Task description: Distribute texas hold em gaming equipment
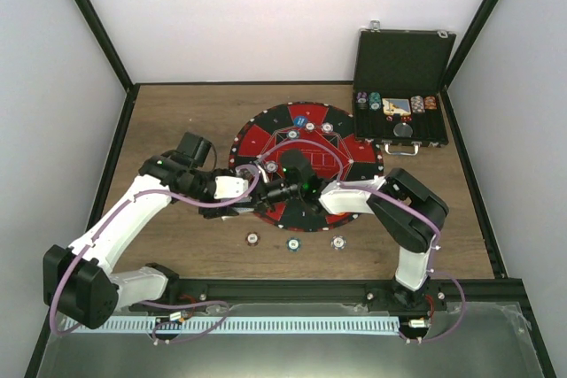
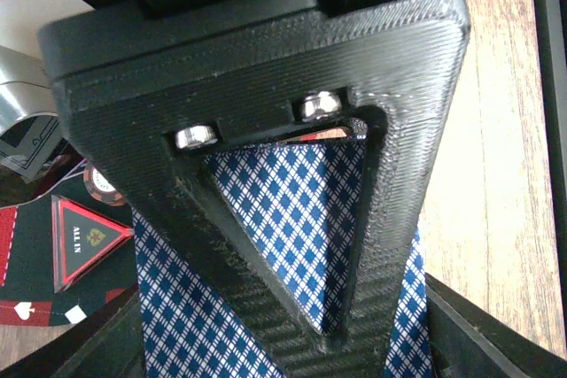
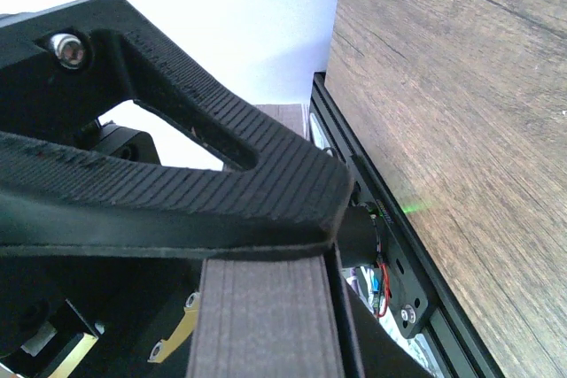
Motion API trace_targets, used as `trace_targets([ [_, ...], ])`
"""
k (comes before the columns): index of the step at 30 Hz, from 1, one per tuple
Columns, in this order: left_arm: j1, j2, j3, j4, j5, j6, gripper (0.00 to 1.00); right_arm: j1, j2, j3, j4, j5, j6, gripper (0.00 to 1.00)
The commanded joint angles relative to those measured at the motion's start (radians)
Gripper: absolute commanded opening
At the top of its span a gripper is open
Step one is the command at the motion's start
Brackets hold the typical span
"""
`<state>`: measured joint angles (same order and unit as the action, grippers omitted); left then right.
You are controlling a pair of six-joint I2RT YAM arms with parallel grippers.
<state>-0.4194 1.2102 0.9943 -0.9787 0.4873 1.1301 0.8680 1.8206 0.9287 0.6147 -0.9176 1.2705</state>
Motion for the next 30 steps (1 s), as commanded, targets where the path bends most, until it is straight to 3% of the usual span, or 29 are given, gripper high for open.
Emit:
trace_targets([
  [1,-0.005,-0.015,-0.02,-0.012,0.039,0.036,0.62,0.011,0.005,0.037,0.073,-0.027,0.016,0.01],
  [5,-0.005,-0.022,-0.036,-0.011,0.027,0.041,0.67,0.011,0.004,0.044,0.076,-0.031,0.023,0.01],
  [8,-0.005,-0.028,-0.051,-0.001,0.003,0.043,0.62,0.011,0.005,0.045,0.074,-0.033,0.023,0.02],
  [11,-0.005,-0.034,-0.06,0.007,-0.022,0.045,0.4,0.011,0.009,0.045,0.075,-0.039,0.021,0.07],
  [13,-0.004,-0.036,-0.057,0.008,-0.041,0.043,0.18,0.009,0.008,0.049,0.057,-0.04,0.007,0.18],
  [16,-0.004,-0.049,-0.046,0.001,-0.057,0.043,0.05,0.001,0.004,0.062,-0.008,-0.033,-0.036,0.28],
  [24,-0.002,-0.065,-0.013,-0.034,-0.069,0.034,0.04,-0.027,-0.015,0.088,-0.241,0.031,-0.166,0.5],
  [30,0.001,-0.071,-0.005,-0.023,-0.067,0.017,0.04,-0.027,-0.009,0.113,-0.267,0.034,-0.172,0.54],
])
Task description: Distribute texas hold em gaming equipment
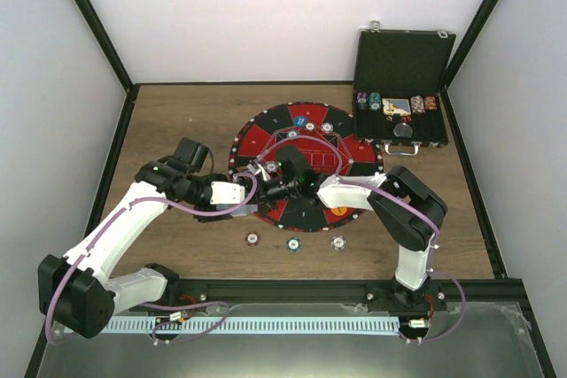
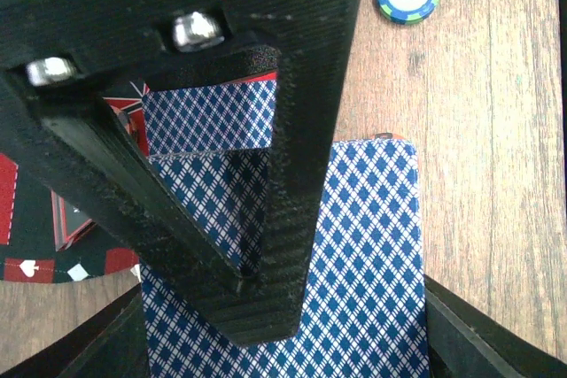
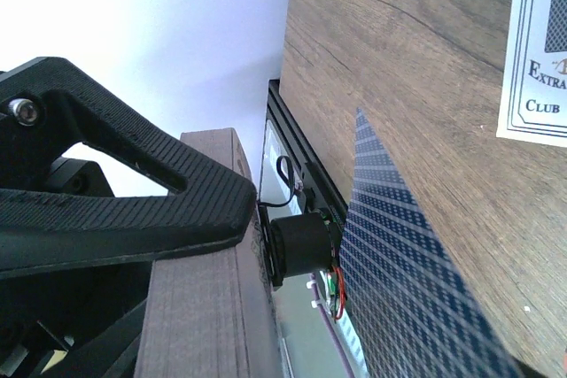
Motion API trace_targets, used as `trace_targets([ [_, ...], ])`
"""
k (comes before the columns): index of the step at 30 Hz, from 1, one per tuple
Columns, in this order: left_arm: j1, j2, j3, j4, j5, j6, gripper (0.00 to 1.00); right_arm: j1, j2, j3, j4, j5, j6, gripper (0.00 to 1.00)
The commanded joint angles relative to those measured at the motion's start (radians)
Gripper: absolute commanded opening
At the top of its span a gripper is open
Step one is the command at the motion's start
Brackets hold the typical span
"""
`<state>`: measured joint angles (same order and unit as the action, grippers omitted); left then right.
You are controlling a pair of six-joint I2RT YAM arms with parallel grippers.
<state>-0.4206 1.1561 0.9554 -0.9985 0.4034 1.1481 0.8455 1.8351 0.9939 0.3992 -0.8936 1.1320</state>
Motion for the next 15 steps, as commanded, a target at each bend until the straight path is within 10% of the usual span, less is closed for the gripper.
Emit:
trace_targets([
  [1,0.002,-0.016,0.037,-0.003,0.02,-0.004,0.04,-0.004,-0.021,0.046,-0.032,0.004,-0.023,0.54],
  [15,0.032,0.011,0.032,0.013,0.023,-0.032,0.04,0.017,-0.036,0.001,0.073,-0.011,0.031,0.55],
])
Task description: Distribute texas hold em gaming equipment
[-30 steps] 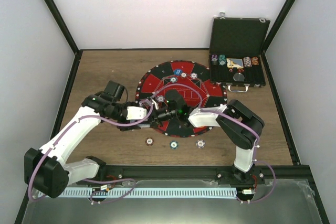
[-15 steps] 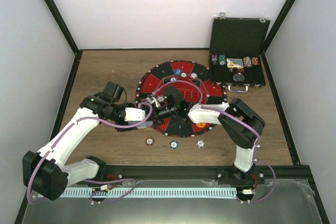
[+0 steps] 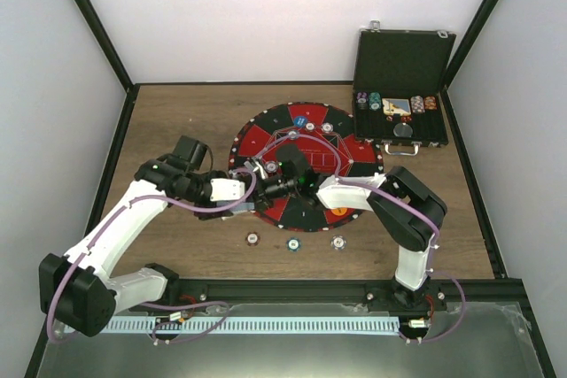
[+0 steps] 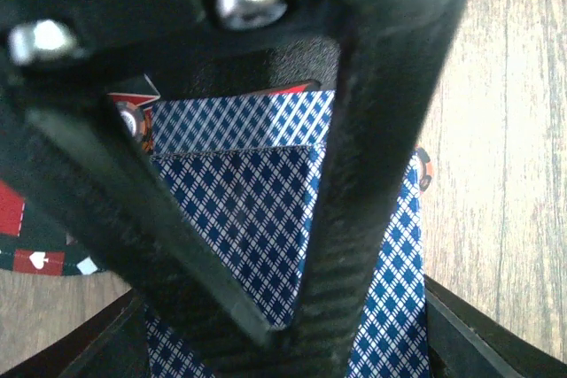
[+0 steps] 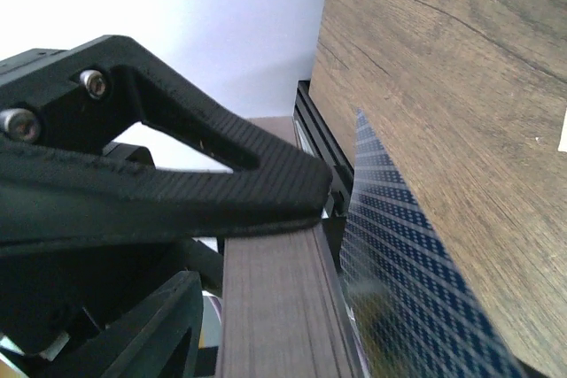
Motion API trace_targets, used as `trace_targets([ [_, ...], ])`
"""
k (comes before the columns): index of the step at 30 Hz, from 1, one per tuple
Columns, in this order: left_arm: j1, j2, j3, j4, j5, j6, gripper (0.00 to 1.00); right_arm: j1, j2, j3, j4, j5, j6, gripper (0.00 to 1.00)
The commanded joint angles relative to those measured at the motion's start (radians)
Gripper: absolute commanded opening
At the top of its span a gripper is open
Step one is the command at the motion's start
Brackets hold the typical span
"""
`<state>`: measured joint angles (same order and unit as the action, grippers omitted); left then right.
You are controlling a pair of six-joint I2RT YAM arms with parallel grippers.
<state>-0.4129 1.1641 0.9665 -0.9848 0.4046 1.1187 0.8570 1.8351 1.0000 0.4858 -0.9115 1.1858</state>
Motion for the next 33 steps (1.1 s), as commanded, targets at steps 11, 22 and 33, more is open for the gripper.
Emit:
trace_targets([
  [11,0.109,-0.071,-0.014,-0.066,0.055,0.016,0.04,0.024,-0.061,0.017,-0.202,0.096,-0.108,0.75],
  [22,0.322,-0.066,-0.075,-0.098,0.073,0.125,0.04,0.028,-0.199,-0.089,-0.329,0.176,-0.166,0.77],
  [33,0.339,-0.072,-0.07,-0.051,0.065,0.093,0.04,0.179,-0.035,0.248,-0.837,0.445,-0.401,0.77],
])
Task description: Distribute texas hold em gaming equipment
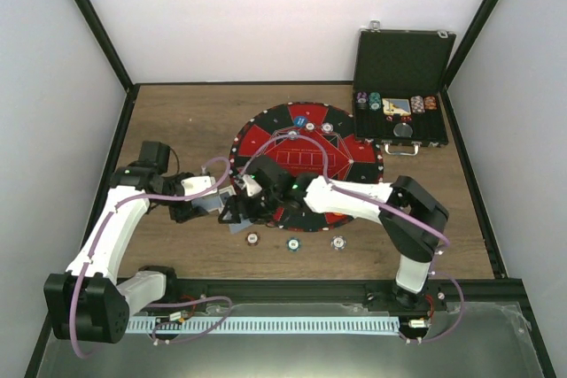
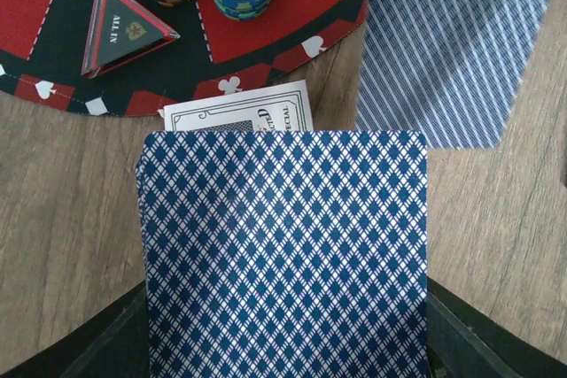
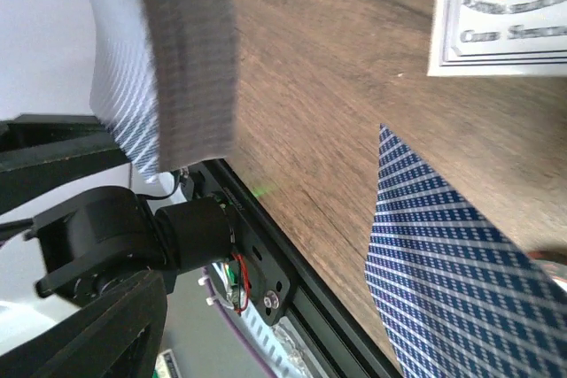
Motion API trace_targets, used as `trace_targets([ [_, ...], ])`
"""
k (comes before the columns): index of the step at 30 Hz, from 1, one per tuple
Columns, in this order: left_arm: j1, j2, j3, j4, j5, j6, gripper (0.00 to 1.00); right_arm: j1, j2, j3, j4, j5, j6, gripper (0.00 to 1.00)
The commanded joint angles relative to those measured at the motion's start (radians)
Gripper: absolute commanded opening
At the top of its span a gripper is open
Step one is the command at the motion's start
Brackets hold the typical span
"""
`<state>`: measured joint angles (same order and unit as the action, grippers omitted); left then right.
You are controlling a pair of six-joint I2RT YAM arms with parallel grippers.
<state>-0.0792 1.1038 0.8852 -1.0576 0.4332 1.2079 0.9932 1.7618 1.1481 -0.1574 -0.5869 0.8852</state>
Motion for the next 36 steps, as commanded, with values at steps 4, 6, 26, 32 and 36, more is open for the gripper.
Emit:
trace_targets([
  [4,0.009,-0.016,0.014,0.021,0.032,0.001,0.04,0.046,0.049,0.119,-0.248,0.163,-0.127,0.77],
  [6,0.009,-0.016,0.018,0.021,0.033,0.0,0.04,0.046,0.044,0.103,-0.263,0.187,-0.139,0.77],
  [26,0.012,0.011,0.054,0.027,0.049,-0.029,0.04,0.102,0.053,0.132,-0.23,0.212,-0.204,0.82],
  [32,0.012,0.019,0.058,0.036,0.059,-0.041,0.04,0.136,0.116,0.234,-0.277,0.235,-0.261,0.83],
  [36,0.013,0.016,0.067,0.025,0.06,-0.038,0.04,0.115,0.049,0.159,-0.228,0.25,-0.258,0.83],
])
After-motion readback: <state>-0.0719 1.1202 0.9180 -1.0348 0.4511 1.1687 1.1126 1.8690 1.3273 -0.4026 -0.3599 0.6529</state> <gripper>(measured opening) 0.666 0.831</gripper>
